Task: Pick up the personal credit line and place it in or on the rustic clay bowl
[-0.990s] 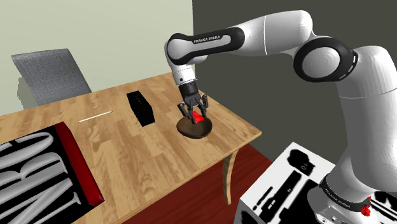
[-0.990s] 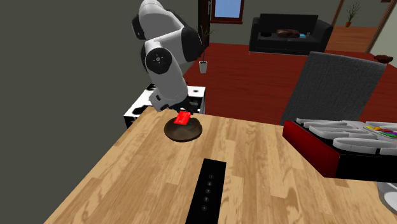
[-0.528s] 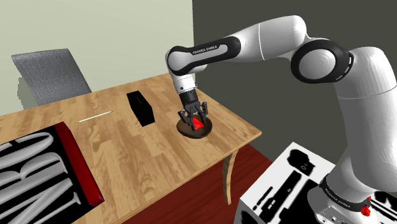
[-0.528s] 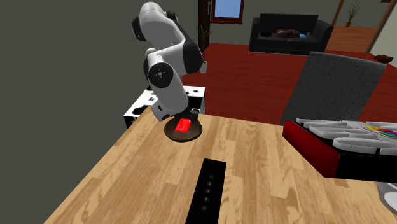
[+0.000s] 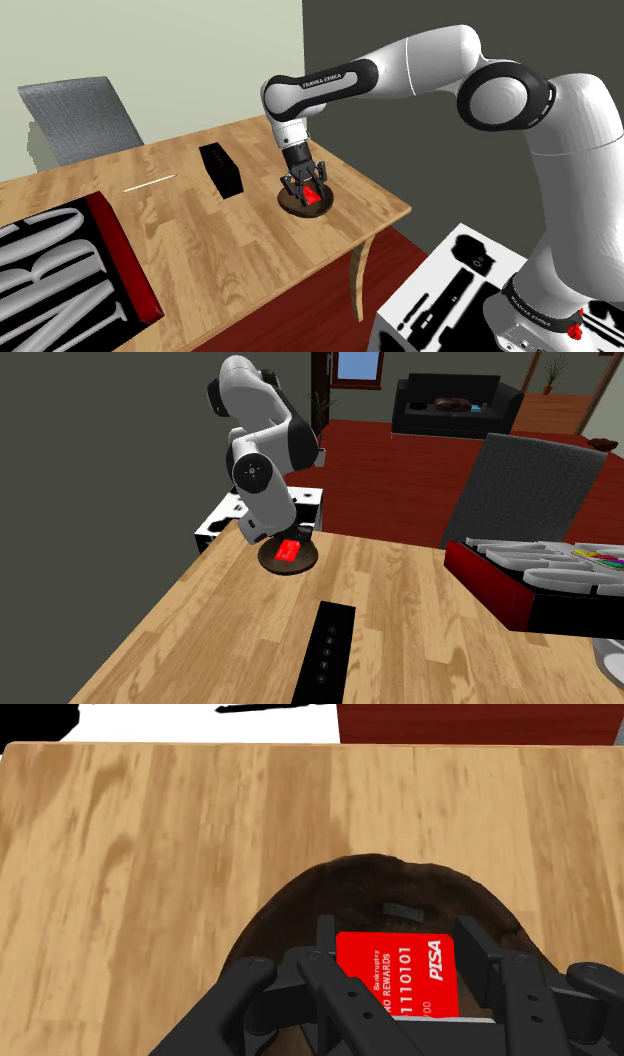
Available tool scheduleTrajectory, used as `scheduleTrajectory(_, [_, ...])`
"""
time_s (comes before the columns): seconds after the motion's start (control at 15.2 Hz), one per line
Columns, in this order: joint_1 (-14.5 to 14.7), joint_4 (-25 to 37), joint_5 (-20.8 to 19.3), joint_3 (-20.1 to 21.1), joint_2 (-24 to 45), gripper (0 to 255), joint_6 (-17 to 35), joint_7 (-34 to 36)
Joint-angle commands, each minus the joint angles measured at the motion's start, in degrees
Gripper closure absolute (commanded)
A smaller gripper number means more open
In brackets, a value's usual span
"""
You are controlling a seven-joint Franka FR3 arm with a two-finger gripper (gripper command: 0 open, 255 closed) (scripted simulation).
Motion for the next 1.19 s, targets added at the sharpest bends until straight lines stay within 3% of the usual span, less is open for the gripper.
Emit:
scheduleTrajectory(0.0, [0.0, 0.0, 0.0, 0.0, 0.0, 0, 0.0, 0.0])
scheduleTrajectory(0.33, [0.0, 0.0, 0.0, 0.0, 0.0, 0, 0.0, 0.0])
scheduleTrajectory(0.59, [0.83, 15.29, -0.89, -0.25, 5.58, 0, -9.73, 1.08])
scheduleTrajectory(1.12, [0.84, 15.28, -0.89, -0.25, 5.58, 0, -9.72, 1.08])
